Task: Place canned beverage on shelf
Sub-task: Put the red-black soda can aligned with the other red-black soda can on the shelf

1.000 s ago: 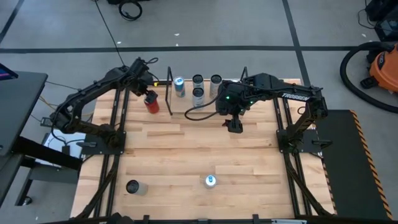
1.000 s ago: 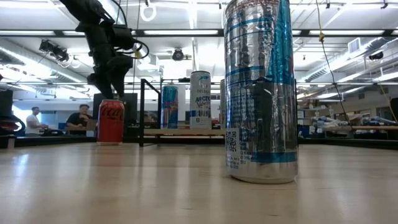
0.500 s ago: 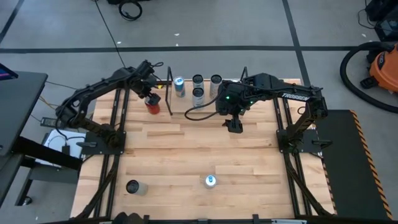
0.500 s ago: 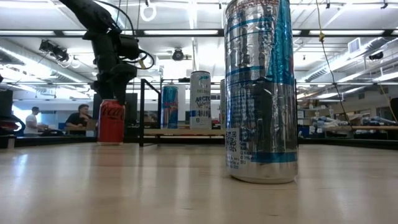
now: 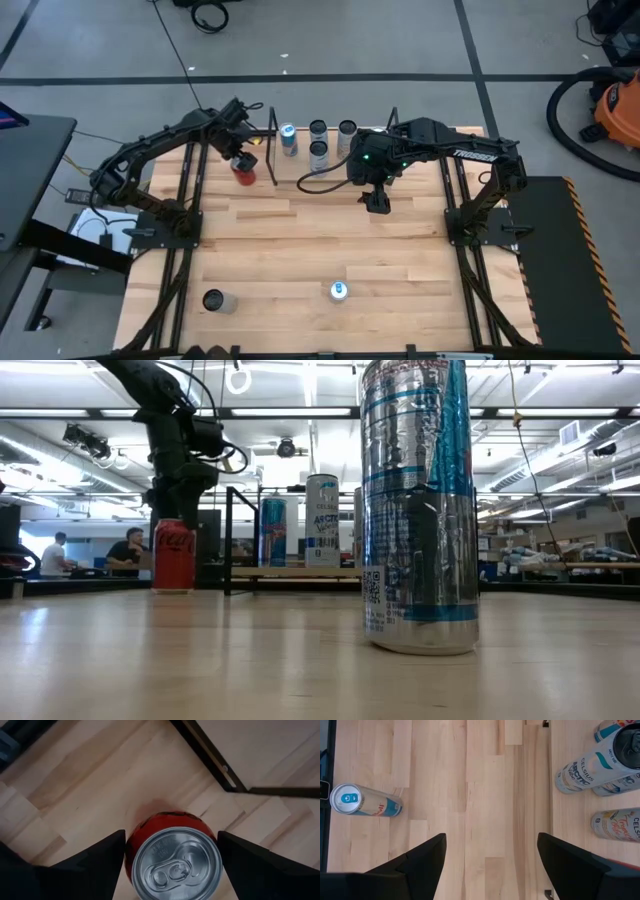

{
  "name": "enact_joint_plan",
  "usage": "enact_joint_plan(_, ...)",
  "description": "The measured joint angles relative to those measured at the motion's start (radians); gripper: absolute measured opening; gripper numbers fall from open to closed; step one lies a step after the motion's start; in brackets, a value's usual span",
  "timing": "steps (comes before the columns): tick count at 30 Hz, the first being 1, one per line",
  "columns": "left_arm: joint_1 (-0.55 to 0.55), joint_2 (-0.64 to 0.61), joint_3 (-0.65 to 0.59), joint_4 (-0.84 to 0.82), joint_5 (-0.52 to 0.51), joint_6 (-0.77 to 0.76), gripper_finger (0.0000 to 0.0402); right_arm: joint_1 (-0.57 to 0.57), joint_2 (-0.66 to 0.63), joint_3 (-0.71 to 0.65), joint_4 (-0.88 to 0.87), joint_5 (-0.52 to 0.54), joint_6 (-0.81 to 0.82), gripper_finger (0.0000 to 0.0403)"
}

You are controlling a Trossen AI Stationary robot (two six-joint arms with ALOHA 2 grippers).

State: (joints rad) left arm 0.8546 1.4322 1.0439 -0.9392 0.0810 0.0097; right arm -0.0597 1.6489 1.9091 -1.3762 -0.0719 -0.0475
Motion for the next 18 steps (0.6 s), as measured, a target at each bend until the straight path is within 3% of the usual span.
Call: enact_joint_plan(18, -0.063, -0.001, 0.0, -0.127, -0.001, -0.006, 0.0308, 0.0, 0.0, 0.0, -0.001, 0.0, 0.0, 0.0321)
